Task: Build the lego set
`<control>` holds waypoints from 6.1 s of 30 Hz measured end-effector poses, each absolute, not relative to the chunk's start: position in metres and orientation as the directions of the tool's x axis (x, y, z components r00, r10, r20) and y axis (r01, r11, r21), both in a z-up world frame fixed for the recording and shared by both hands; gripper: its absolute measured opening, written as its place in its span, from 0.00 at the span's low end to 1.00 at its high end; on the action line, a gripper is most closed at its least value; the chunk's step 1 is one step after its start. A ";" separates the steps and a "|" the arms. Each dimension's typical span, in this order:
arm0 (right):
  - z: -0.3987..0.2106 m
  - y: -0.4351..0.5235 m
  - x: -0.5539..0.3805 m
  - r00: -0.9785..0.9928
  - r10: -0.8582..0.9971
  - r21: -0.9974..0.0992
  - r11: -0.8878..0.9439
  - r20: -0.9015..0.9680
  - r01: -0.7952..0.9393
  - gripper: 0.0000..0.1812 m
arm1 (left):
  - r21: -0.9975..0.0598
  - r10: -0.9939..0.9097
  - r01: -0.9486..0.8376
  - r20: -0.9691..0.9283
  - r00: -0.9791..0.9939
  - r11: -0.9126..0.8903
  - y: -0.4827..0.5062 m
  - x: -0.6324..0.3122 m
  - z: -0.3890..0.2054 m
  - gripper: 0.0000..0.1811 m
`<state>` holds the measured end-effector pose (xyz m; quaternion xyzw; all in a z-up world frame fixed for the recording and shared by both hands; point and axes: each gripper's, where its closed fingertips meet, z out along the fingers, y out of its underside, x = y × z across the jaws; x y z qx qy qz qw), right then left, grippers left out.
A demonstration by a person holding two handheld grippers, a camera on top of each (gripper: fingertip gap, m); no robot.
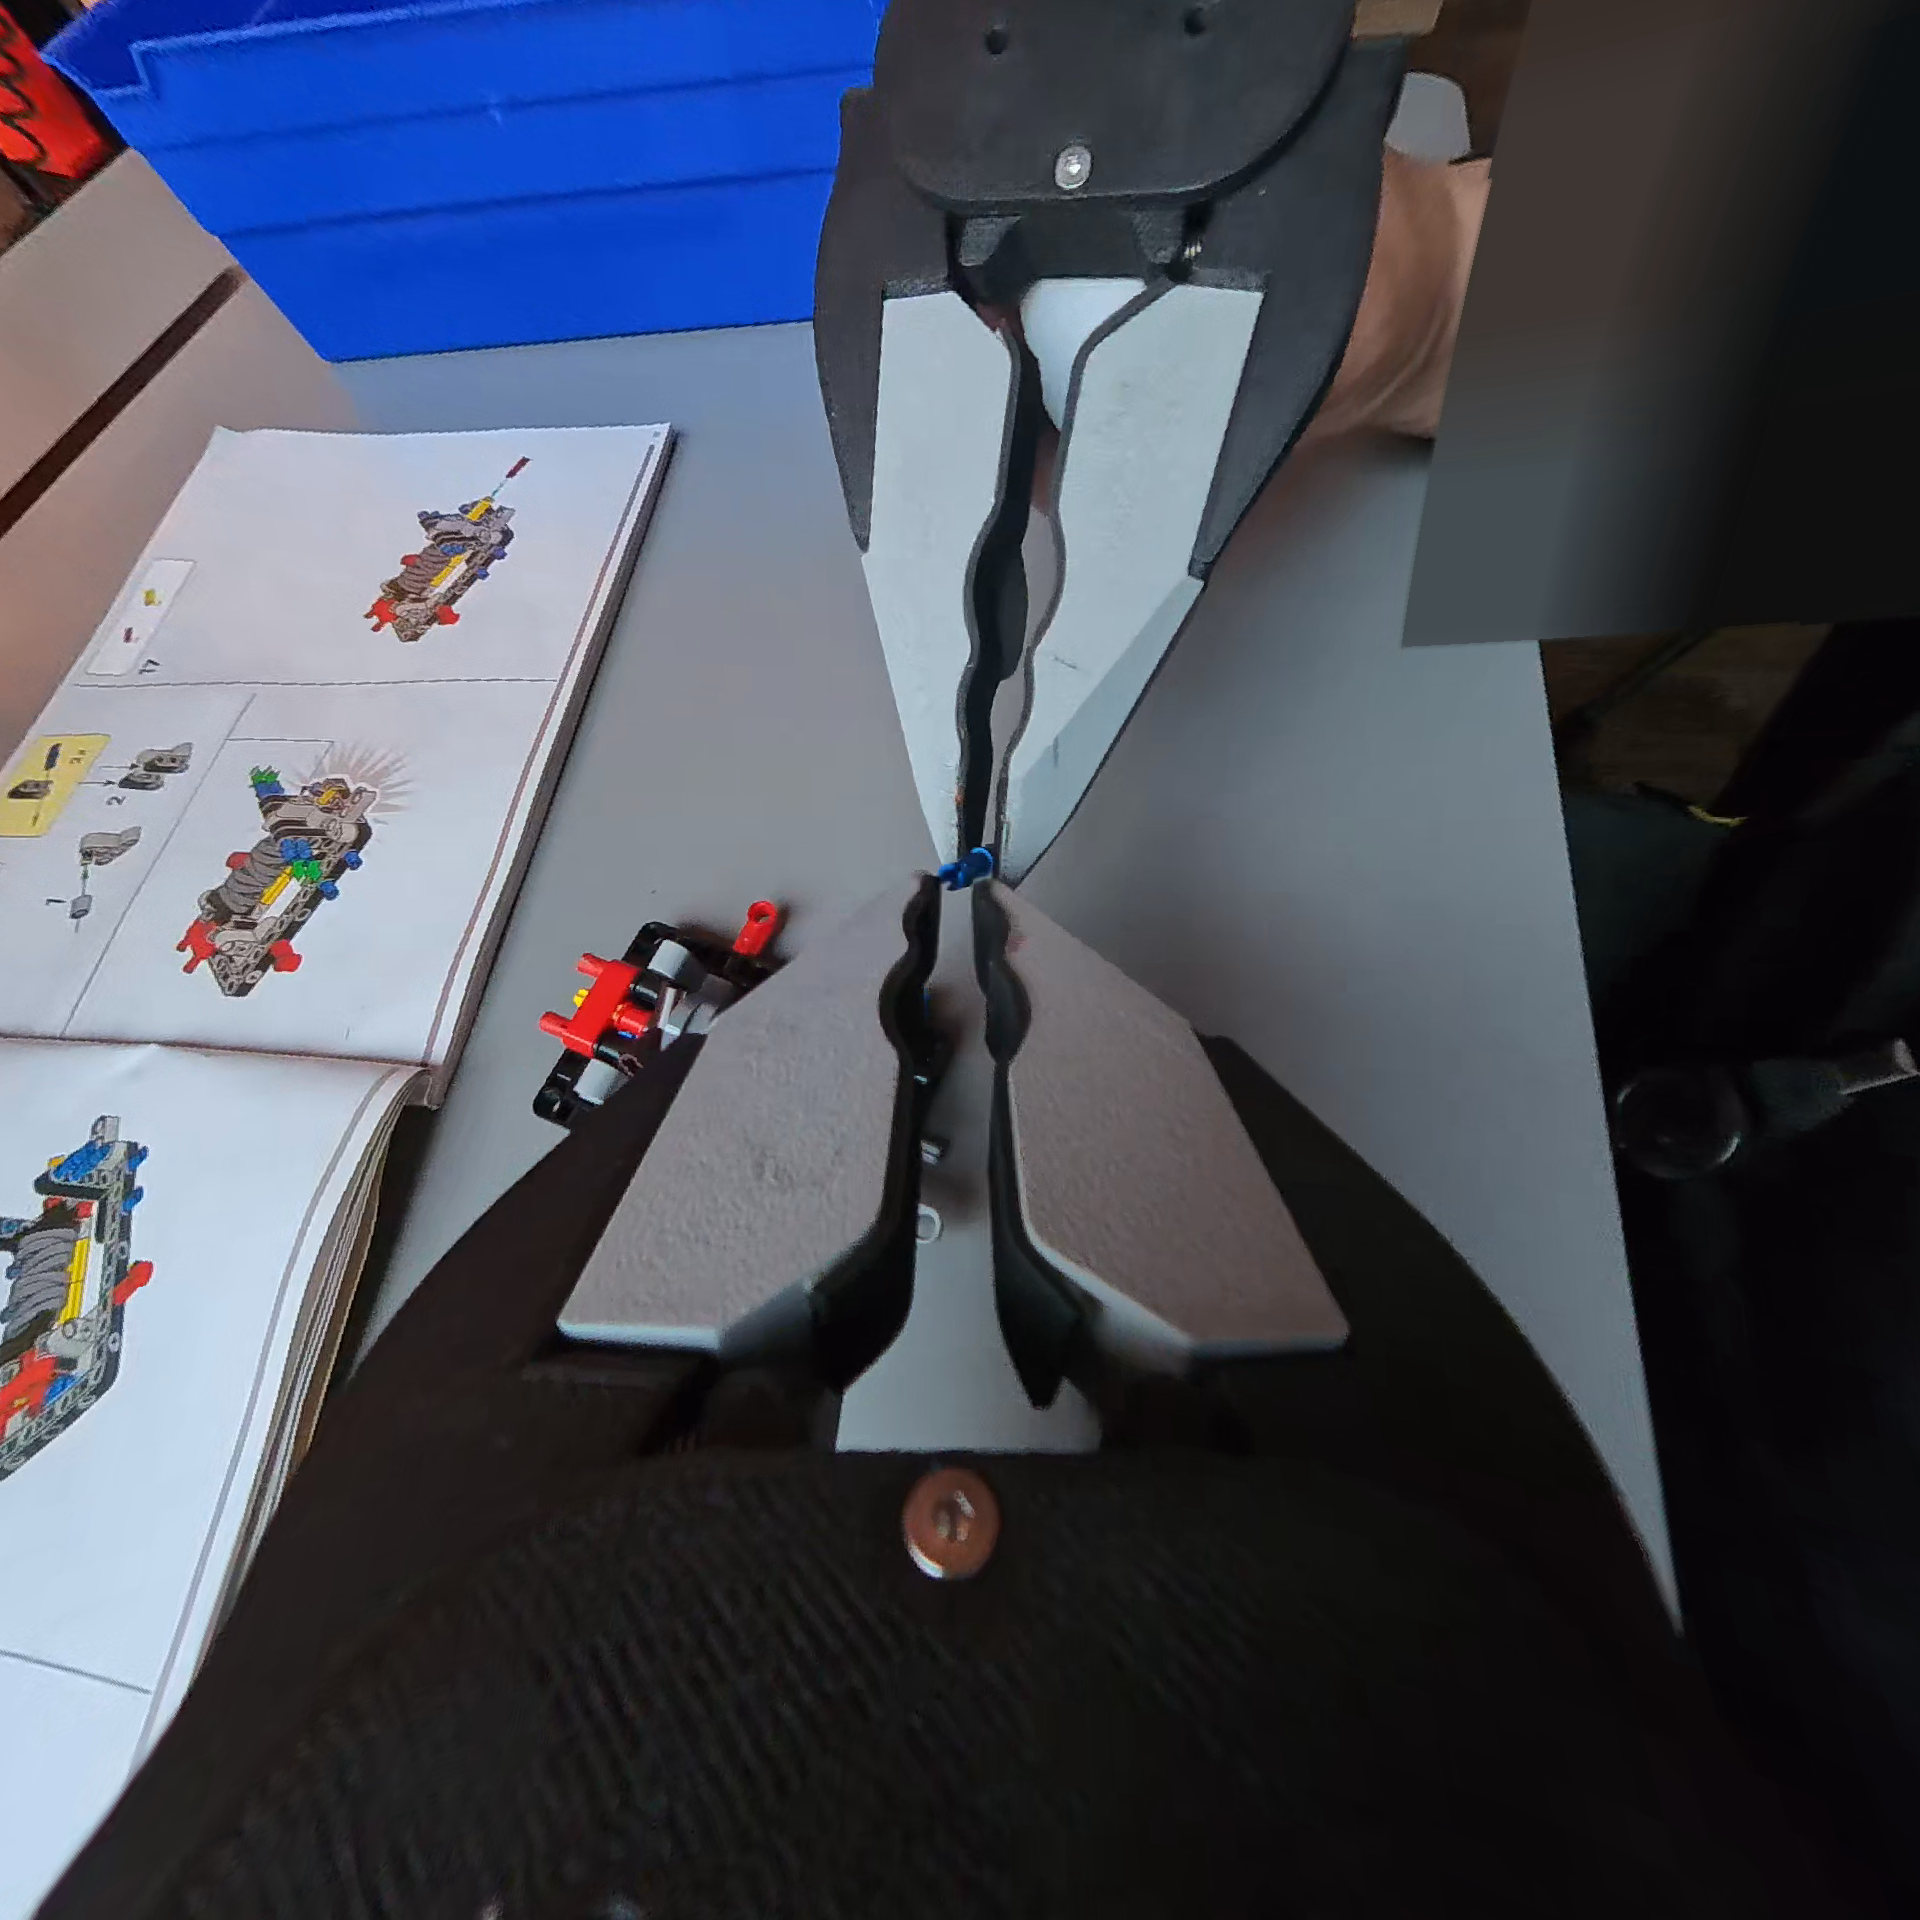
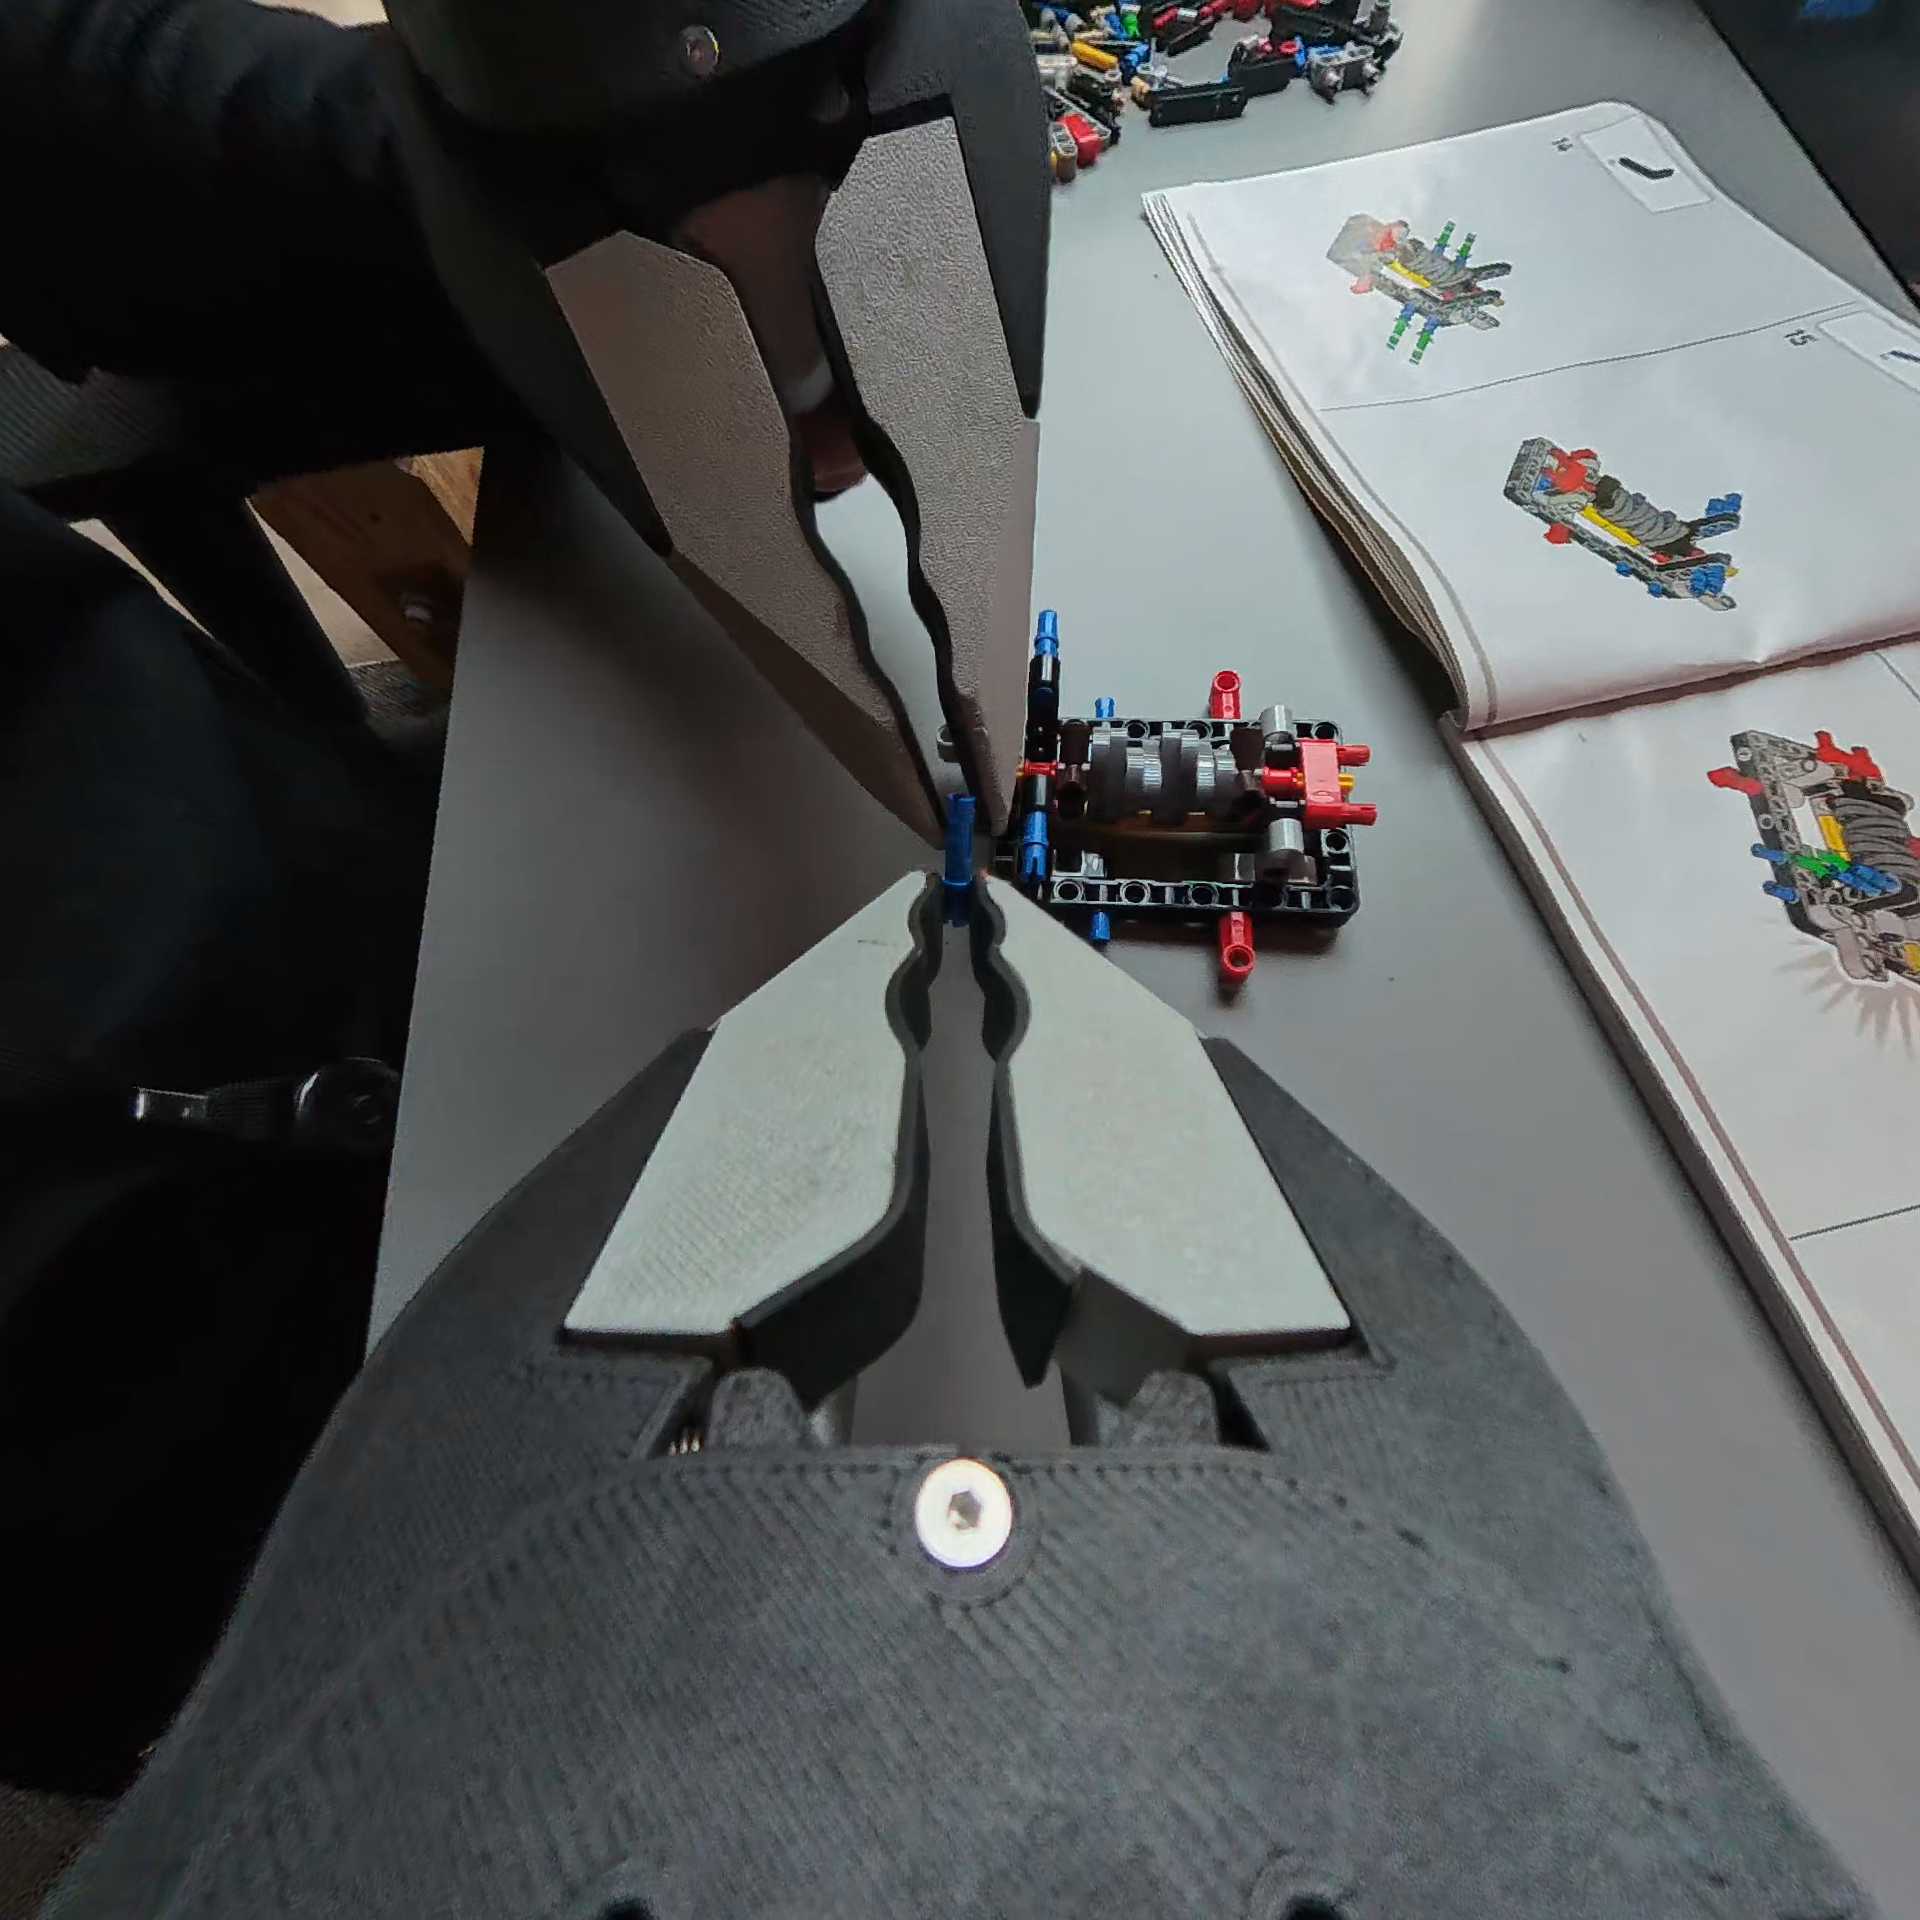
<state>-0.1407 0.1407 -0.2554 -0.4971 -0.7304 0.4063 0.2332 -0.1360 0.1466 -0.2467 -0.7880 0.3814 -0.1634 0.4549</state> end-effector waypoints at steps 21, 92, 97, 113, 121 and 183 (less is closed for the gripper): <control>-0.210 0.122 -0.123 -0.617 0.701 -0.917 -0.138 -0.357 0.374 0.04 | -0.917 -0.803 -0.398 -0.266 0.533 0.039 0.125 -0.120 -0.207 0.01; -0.255 0.129 -0.137 -0.472 0.866 -0.885 0.081 -0.166 0.459 0.00 | -0.849 -0.809 -0.450 -0.047 0.585 -0.276 0.130 -0.136 -0.264 0.01; -0.249 0.130 -0.138 -0.468 0.870 -0.899 0.069 -0.158 0.432 0.00 | -0.869 -0.807 -0.418 -0.039 0.590 -0.263 0.131 -0.137 -0.259 0.01; -0.257 0.145 -0.140 -0.382 0.917 -0.900 0.065 -0.116 0.431 0.00 | -0.778 -0.767 -0.564 -0.173 0.618 -0.279 0.144 -0.168 -0.251 0.13; -0.266 0.151 -0.141 -0.335 0.935 -0.876 0.062 -0.116 0.477 0.00 | -0.625 -0.858 -0.709 -0.118 0.500 -0.327 0.149 -0.161 -0.281 0.09; -0.263 0.146 -0.143 -0.378 0.924 -0.883 0.222 0.056 0.414 0.00 | -0.834 -0.873 -0.436 0.105 0.476 -0.338 0.144 -0.146 -0.272 0.03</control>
